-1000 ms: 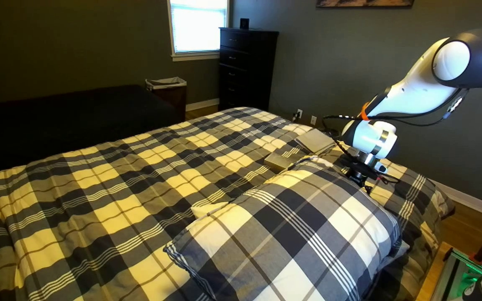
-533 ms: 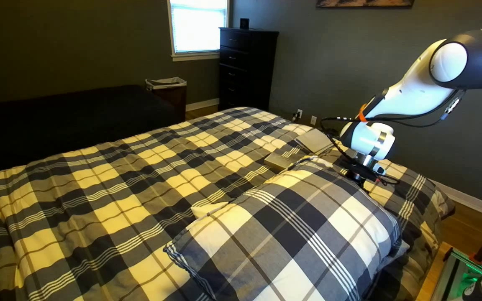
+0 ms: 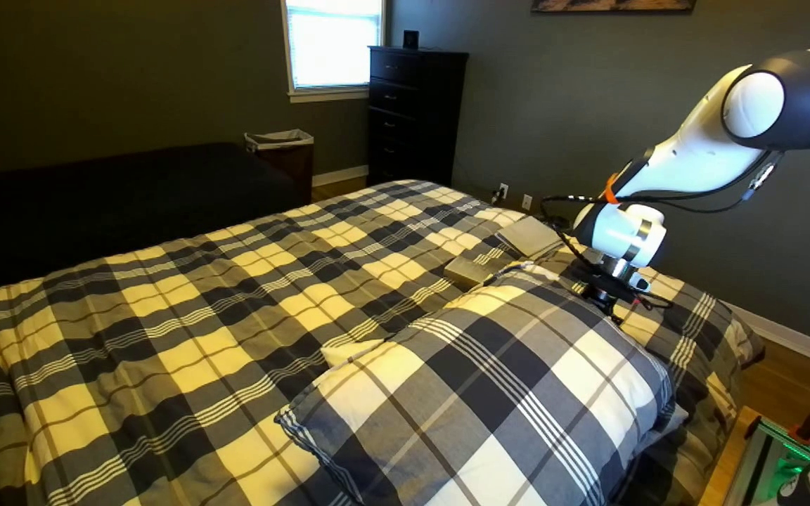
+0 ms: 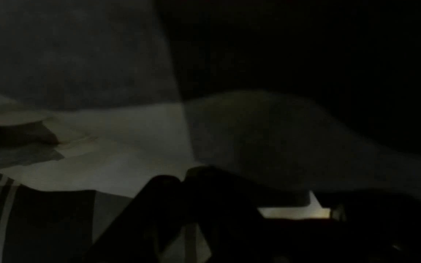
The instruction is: Put the remote on the bed
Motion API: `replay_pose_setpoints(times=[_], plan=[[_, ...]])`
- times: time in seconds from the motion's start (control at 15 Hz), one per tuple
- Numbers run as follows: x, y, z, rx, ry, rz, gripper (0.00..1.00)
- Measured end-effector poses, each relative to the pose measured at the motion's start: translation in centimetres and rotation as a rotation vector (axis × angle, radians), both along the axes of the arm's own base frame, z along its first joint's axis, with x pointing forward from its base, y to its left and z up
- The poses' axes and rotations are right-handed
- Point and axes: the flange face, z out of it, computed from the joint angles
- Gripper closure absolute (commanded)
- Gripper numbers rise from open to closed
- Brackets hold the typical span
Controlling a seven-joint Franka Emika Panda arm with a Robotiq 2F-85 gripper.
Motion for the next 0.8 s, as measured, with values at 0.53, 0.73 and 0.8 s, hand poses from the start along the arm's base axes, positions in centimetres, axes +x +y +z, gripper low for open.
replay_pose_setpoints(times=[0.53, 0.73, 0.8], plan=[[-0.3, -5.7, 3.3, -0.162, -0.05, -0.113, 0.68], [-0.3, -7.4, 4.3, -0.206, -0.056, -0.172, 0.68], [-0.4, -7.9, 4.5, -0.216, -0.056, -0.194, 0.68]])
